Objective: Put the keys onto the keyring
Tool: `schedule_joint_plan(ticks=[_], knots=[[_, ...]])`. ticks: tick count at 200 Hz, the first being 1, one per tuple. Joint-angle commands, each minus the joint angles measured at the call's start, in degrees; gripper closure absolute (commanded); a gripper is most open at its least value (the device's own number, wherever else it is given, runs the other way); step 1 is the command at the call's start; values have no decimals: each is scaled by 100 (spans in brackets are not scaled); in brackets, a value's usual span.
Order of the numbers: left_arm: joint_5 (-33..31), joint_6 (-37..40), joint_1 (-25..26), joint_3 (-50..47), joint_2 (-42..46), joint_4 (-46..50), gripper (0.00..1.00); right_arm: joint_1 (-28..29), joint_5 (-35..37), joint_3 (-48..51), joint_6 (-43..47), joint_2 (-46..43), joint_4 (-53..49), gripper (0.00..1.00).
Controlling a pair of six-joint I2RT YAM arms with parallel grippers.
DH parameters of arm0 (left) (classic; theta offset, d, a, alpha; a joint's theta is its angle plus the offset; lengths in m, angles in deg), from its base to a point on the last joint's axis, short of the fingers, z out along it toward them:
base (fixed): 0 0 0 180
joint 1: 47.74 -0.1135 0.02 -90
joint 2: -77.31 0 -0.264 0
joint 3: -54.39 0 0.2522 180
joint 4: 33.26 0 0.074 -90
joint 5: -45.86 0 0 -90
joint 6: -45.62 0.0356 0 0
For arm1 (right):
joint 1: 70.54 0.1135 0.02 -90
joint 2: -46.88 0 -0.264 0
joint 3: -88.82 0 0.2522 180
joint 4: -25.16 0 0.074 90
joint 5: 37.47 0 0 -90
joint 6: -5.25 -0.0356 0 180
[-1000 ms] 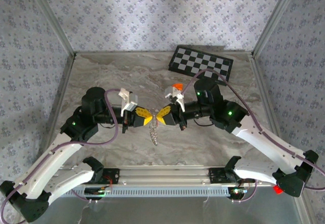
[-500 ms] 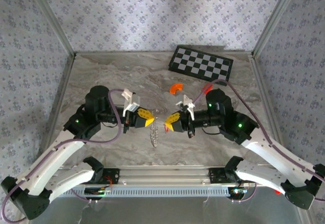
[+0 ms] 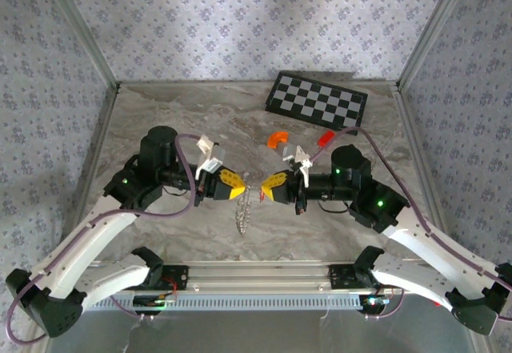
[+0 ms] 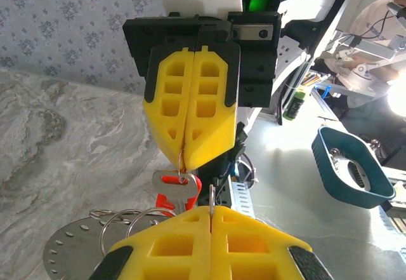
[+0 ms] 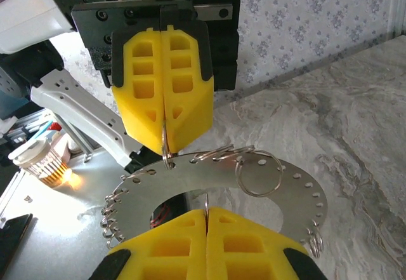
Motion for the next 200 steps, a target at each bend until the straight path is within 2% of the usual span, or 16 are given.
schedule_joint_plan(ticks=[1,78,108,200], knots=[[355,43,-49,265,-21,-127,100,54,-140,57,-247,-54,450,100],[209,1,-76,213,-18,-245,100,210,-314,69,-327,31,645,100],[166,-153,-93,90,-13,-510,100,268,-211,176,-329,77,715,100],[189,-162,-111,133,-142,-501,100,240,17,268,-198,65,761,100]])
